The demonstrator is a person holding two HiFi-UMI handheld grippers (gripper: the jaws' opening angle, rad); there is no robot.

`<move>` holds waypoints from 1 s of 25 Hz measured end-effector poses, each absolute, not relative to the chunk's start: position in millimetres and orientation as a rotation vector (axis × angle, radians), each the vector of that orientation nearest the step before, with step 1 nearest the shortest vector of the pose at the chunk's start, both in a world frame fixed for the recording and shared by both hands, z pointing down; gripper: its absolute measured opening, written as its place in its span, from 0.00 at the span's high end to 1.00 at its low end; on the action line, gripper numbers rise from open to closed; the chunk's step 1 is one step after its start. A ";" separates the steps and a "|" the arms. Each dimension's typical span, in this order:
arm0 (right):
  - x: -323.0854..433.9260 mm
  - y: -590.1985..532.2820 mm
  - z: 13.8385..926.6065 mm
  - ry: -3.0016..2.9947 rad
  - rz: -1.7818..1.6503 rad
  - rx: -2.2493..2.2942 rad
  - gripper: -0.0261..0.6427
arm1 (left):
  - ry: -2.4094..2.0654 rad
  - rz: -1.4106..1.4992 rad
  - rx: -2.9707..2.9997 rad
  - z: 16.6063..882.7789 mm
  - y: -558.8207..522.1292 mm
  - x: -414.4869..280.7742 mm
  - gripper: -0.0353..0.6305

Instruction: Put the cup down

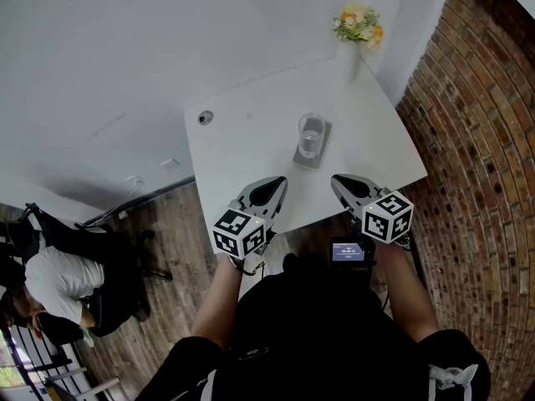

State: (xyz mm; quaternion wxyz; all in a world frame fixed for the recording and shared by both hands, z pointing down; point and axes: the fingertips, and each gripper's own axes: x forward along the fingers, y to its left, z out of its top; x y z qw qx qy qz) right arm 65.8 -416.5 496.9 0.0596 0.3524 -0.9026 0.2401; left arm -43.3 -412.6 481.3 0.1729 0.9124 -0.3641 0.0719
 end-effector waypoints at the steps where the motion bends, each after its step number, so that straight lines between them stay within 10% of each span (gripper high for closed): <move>1: 66.1 -416.2 496.9 -2.731 0.726 1.069 0.94 | -1.031 0.205 2.589 481.1 -412.3 -42.9 0.94; 25: 70.2 -412.8 498.4 -2.712 0.691 1.110 0.94 | -1.025 0.204 2.591 481.0 -406.9 -43.9 0.94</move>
